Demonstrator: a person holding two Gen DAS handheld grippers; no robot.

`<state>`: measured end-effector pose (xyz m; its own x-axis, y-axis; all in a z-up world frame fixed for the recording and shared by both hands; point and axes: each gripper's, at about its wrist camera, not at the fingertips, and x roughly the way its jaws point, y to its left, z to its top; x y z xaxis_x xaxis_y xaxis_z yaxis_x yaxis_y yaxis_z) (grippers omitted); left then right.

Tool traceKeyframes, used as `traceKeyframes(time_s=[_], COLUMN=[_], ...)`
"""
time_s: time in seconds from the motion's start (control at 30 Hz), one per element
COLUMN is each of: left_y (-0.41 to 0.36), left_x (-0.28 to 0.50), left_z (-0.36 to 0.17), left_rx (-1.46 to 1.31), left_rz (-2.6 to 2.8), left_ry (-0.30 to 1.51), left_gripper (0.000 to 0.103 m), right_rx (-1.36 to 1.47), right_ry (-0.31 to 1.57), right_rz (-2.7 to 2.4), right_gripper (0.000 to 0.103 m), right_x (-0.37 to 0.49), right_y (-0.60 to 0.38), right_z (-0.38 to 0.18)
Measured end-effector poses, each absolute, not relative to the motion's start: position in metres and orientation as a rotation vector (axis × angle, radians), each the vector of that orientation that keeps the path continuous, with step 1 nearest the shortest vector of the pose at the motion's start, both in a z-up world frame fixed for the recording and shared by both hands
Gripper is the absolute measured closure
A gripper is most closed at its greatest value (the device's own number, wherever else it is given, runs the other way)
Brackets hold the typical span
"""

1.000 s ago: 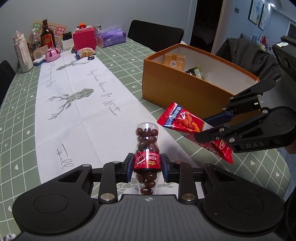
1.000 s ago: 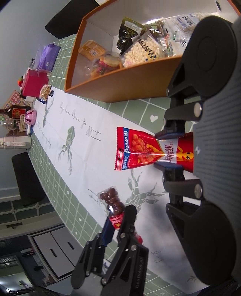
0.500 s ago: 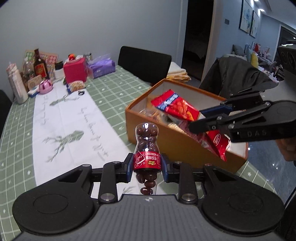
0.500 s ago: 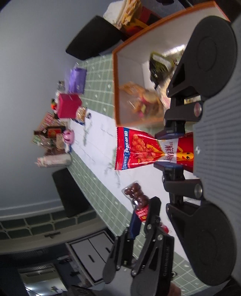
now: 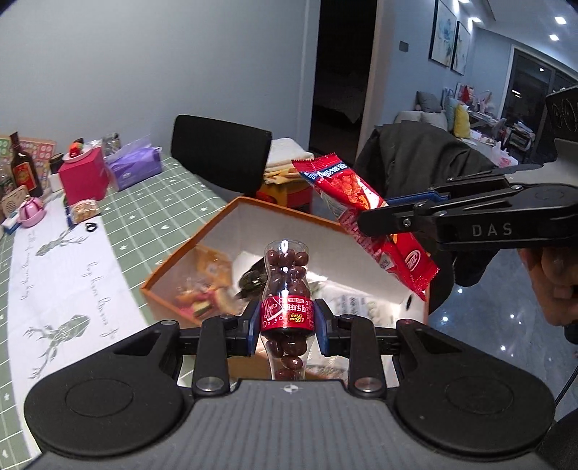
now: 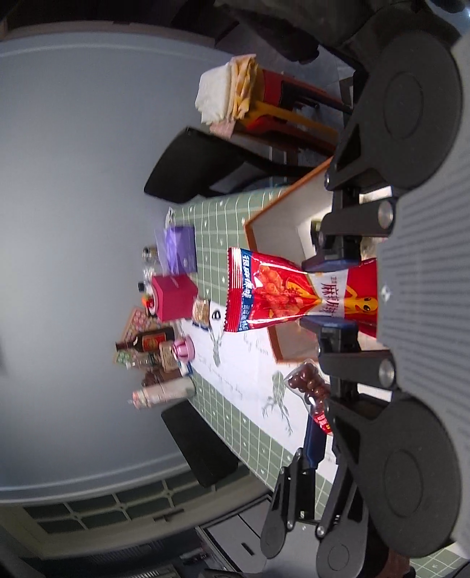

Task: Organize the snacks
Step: 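Carry the cola-bottle candy with the left tool while the right tool carries the red packet into the box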

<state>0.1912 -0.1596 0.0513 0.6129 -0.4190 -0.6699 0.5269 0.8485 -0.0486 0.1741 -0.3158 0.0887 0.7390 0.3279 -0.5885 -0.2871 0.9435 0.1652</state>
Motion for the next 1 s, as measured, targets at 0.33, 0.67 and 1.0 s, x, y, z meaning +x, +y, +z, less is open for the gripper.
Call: traceKeyframes(time_s=[0.33, 0.67, 1.0], left_y=[-0.203, -0.227, -0.242], left_x=[0.210, 0.228, 0.239], left_z=[0.033, 0.007, -0.018], left_rx=[0.143, 0.119, 0.130], left_rz=[-0.584, -0.544, -0.491], left_ry=[0.752, 0.825, 0.894], left_gripper=[0.069, 0.069, 0.069], right_rx=[0.069, 0.009, -0.049], right_ry=[0.699, 0.759, 0.849], right_rz=[0.281, 0.264, 0.264], right_gripper=[0.080, 0.080, 0.080], right_x=[0.183, 0.198, 0.215], right_y=[-0.341, -0.342, -0.346], right_z=[0.072, 0.052, 0.021])
